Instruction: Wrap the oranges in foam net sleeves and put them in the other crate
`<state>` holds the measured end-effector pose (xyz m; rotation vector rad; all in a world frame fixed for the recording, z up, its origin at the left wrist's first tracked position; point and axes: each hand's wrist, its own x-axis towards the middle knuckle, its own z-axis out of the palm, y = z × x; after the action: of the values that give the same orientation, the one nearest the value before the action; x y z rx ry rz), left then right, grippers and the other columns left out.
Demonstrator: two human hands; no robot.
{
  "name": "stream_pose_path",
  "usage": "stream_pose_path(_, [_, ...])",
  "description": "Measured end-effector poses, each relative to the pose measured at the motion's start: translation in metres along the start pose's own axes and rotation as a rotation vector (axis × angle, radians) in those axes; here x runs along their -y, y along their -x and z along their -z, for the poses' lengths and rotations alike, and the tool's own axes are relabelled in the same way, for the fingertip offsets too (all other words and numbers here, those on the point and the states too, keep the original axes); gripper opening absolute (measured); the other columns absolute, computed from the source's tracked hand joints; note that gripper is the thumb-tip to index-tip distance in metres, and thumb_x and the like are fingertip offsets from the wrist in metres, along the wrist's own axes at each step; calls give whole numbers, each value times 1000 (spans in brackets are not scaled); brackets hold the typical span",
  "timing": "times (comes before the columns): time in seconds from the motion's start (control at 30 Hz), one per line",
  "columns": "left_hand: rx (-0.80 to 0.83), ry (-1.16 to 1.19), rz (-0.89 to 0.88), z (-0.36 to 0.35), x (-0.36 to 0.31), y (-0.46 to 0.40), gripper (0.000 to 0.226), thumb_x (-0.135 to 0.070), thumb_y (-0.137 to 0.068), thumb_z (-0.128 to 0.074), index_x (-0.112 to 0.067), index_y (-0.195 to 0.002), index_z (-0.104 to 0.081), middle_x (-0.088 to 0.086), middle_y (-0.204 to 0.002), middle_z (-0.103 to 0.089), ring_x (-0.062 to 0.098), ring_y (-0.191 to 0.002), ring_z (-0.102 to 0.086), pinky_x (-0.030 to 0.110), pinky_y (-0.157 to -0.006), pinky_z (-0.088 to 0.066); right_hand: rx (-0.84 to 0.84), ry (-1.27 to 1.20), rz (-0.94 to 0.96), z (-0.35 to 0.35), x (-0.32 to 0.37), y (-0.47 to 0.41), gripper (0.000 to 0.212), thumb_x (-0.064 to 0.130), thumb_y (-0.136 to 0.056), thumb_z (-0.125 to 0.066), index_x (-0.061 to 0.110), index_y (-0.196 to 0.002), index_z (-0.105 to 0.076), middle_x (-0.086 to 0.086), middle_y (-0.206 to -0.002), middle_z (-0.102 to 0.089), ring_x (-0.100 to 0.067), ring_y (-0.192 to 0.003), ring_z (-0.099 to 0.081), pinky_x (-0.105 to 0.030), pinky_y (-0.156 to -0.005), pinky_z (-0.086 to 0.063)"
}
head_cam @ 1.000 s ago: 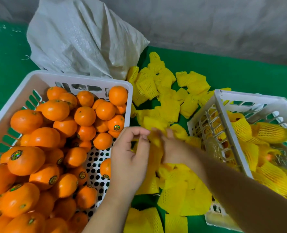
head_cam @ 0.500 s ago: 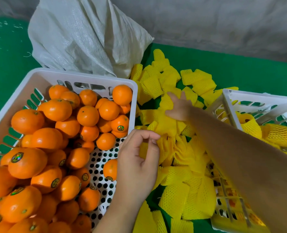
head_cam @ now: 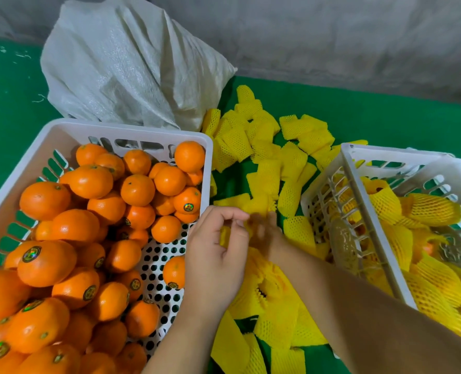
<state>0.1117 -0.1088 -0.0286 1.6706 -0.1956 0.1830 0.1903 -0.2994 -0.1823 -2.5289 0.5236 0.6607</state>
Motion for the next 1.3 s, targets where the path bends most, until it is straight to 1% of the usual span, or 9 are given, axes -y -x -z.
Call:
stream_pose_path(0.27, [11, -49, -39, 0, -1, 1, 16, -18, -99, -57, -27, -103, -70, -14, -101, -70, 9, -100, -66, 19, -80, -50, -57, 187, 267, 28, 5, 86, 48, 32, -91, -61, 35, -134, -42, -12, -146, -21, -46, -128, -47, -51, -108, -42])
stream_pose_path(0.53, [104, 29, 85, 33, -4, -1, 14, -16, -108, -59, -23, -114, -69, -6, -113, -72, 5, -106, -68, 18, -88, -52, -452, -259, 410, 49, 4, 173, 102, 32, -92, -75, 50, -158, 1, -10, -166, 10, -41, -154, -11, -44, -114, -29])
stream_pose_path(0.63, [134, -342, 112, 80, 11, 2, 19, -26, -108, -59, -25, -125, -64, -3, -126, -67, 9, -115, -63, 30, -94, -53, -479, -502, 359, 48, 8, 193, 121, 30, -89, -80, 56, -152, 21, -6, -167, 24, -36, -156, -13, -34, -107, -26])
stream_pose_path(0.73, [426, -919, 204, 116, 32, 20, 45, -27, -104, -60, -18, -147, -51, 13, -140, -54, 35, -128, -54, 50, -104, -48, -470, -663, 354, 38, 16, 208, 123, 18, -91, -78, 50, -154, 23, -6, -164, 36, -29, -157, -8, -29, -103, -28])
stream_pose_path(0.9, [850, -1548, 276, 121, 60, 40, 90, -37, -102, -63, -23, -168, -5, 14, -167, -31, 41, -152, -30, 53, -123, -28, -554, -816, 362, 21, 46, 237, 83, 7, -98, -64, 29, -163, -16, -5, -170, -12, -22, -153, -25, -16, -107, -39])
stream_pose_path(0.97, [963, -1636, 302, 115, 63, 36, 101, -38, -101, -65, -30, -168, 10, 13, -168, -33, 42, -153, -28, 54, -124, -25, -532, -887, 346, 16, 55, 247, 62, 8, -101, -59, 28, -154, -36, 0, -156, -39, -9, -129, -53, -18, -90, -49])
stream_pose_path(1.07, [1042, -1694, 362, 105, 65, 37, 117, -33, -97, -71, -27, -164, 24, 10, -166, -39, 41, -154, -30, 55, -125, -20, -516, -1064, 320, 9, 64, 262, 47, 9, -100, -59, 29, -142, -50, 8, -133, -56, 14, -95, -59, -5, -71, -45])
stream_pose_path(1.23, [1042, -1776, 225, 97, 62, 39, 109, -33, -97, -72, -15, -167, 9, 10, -151, -58, 35, -142, -51, 49, -124, -22, -384, -1243, 284, -6, 70, 285, 32, 19, -99, -67, 30, -126, -55, 16, -112, -65, -4, -96, -67, -43, -88, -61])
stream_pose_path(1.3, [981, -1790, 224, 97, 60, 40, 94, -32, -98, -69, -15, -165, -6, 11, -151, -57, 34, -142, -50, 48, -121, -26, -346, -1315, 296, -8, 69, 293, 44, 19, -97, -70, 35, -128, -43, 14, -112, -59, 0, -88, -70, -34, -73, -63])
